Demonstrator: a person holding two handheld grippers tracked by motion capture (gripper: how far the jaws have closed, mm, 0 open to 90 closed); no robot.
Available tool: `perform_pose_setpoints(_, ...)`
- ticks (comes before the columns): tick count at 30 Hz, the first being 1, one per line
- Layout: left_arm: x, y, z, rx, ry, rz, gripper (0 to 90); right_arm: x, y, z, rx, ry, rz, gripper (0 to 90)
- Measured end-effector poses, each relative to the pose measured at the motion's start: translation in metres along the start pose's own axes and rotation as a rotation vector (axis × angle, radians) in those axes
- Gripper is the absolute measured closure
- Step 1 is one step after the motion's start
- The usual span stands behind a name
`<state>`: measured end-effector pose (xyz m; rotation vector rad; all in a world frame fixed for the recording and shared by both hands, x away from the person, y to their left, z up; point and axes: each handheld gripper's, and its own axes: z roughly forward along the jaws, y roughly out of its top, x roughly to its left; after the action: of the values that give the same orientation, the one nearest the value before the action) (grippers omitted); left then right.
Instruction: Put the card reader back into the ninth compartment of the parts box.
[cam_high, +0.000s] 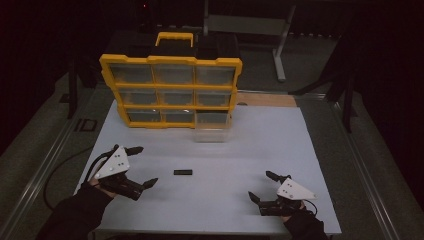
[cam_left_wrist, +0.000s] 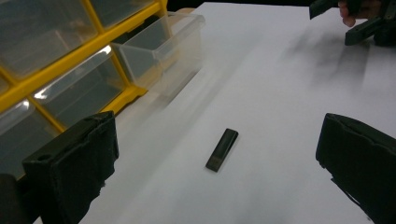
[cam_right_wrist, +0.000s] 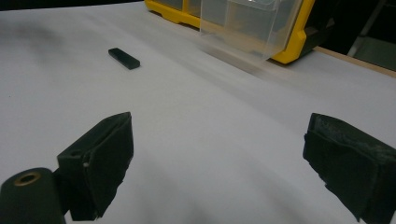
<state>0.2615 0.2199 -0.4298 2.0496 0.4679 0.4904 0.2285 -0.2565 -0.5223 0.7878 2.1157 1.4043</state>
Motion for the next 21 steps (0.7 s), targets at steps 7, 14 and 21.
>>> perform_pose_setpoints(7, 0.003, 0.014, 0.012, 0.04, -0.039, 0.041, 0.2, 0.0, 0.0, 0.0, 0.001, 0.002, -0.002, 8.9)
perform_pose_setpoints(14, 0.003, 0.025, 0.022, 0.077, -0.066, 0.08, 0.2, 0.0, 0.0, 0.001, 0.001, 0.011, 0.002, 8.9)
perform_pose_setpoints(21, 0.006, 0.036, 0.03, 0.098, -0.078, 0.107, 0.2, 0.001, 0.0, 0.001, -0.003, 0.017, 0.017, 8.9)
